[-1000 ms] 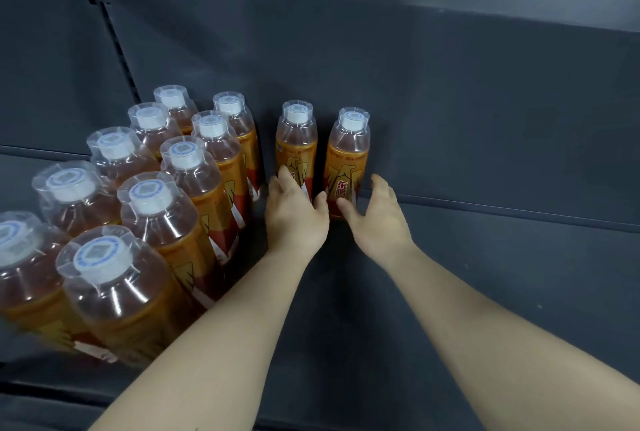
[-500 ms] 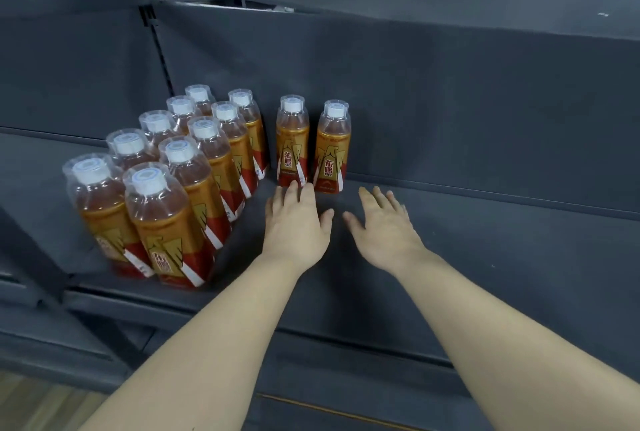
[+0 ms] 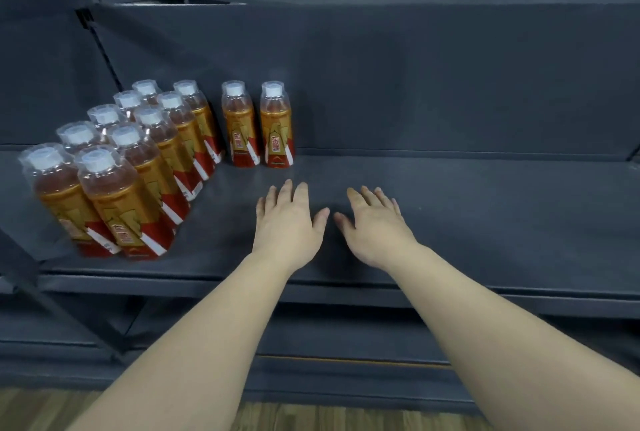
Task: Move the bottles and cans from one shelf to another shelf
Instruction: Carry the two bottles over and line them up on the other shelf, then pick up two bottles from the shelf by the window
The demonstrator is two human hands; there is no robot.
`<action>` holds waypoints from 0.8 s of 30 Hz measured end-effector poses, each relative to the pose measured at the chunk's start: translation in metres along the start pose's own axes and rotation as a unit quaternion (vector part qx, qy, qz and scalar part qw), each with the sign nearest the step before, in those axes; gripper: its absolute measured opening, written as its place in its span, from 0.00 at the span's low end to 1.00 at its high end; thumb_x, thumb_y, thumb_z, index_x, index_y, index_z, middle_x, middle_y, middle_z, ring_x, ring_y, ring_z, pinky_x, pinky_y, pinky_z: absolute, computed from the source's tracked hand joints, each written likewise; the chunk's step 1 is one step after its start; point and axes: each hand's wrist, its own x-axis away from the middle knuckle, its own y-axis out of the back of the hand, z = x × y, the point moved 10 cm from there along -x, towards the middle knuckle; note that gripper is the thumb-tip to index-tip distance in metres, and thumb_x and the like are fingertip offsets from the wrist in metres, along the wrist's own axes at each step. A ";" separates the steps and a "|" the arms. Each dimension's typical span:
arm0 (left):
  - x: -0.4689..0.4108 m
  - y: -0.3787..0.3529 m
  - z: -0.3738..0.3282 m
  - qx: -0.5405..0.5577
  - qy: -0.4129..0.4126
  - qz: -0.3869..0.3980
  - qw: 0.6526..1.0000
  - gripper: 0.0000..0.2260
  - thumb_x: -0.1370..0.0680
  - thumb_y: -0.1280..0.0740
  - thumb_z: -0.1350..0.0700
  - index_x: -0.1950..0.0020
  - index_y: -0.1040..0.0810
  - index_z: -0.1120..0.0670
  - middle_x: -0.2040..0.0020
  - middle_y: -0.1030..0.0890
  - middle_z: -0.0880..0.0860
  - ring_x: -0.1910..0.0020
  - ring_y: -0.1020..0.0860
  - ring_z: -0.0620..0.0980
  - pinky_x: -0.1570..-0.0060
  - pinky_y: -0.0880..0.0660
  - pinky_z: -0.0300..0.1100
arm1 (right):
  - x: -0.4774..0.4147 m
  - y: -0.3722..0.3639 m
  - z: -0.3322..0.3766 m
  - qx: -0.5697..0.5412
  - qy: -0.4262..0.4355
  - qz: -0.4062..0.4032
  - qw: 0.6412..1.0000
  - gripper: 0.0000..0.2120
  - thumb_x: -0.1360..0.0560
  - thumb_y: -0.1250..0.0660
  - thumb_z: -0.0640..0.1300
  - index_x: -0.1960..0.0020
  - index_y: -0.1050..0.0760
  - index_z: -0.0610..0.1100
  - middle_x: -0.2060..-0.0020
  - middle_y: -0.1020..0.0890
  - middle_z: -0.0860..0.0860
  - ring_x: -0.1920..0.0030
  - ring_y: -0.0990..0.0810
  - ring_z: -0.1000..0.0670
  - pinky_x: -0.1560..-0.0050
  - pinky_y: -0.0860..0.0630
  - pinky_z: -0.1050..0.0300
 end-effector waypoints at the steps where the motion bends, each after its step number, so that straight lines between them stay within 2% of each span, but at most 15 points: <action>1: 0.000 -0.003 -0.011 0.002 -0.012 0.007 1.000 0.30 0.17 0.46 0.40 0.19 0.47 0.53 0.18 0.47 0.56 0.20 0.50 0.59 0.22 0.51 0.56 | 0.004 0.004 -0.008 -0.003 -0.009 -0.006 1.000 0.31 0.16 0.52 0.60 0.18 0.53 0.49 0.19 0.51 0.47 0.19 0.57 0.44 0.20 0.58 0.45; 17: 0.006 -0.047 -0.161 0.006 -0.228 0.073 0.971 0.29 0.16 0.49 0.40 0.19 0.47 0.52 0.19 0.46 0.55 0.20 0.50 0.58 0.22 0.53 0.56 | 0.090 0.056 -0.139 0.005 -0.204 -0.100 0.974 0.31 0.16 0.51 0.60 0.19 0.49 0.46 0.20 0.45 0.44 0.20 0.51 0.41 0.21 0.53 0.43; 24: 0.040 -0.073 -0.231 0.013 -0.323 0.102 0.941 0.29 0.16 0.49 0.40 0.19 0.46 0.52 0.19 0.45 0.55 0.20 0.49 0.58 0.22 0.52 0.57 | 0.150 0.062 -0.193 0.021 -0.288 -0.149 0.946 0.30 0.18 0.49 0.61 0.22 0.43 0.46 0.28 0.32 0.44 0.25 0.39 0.40 0.25 0.44 0.41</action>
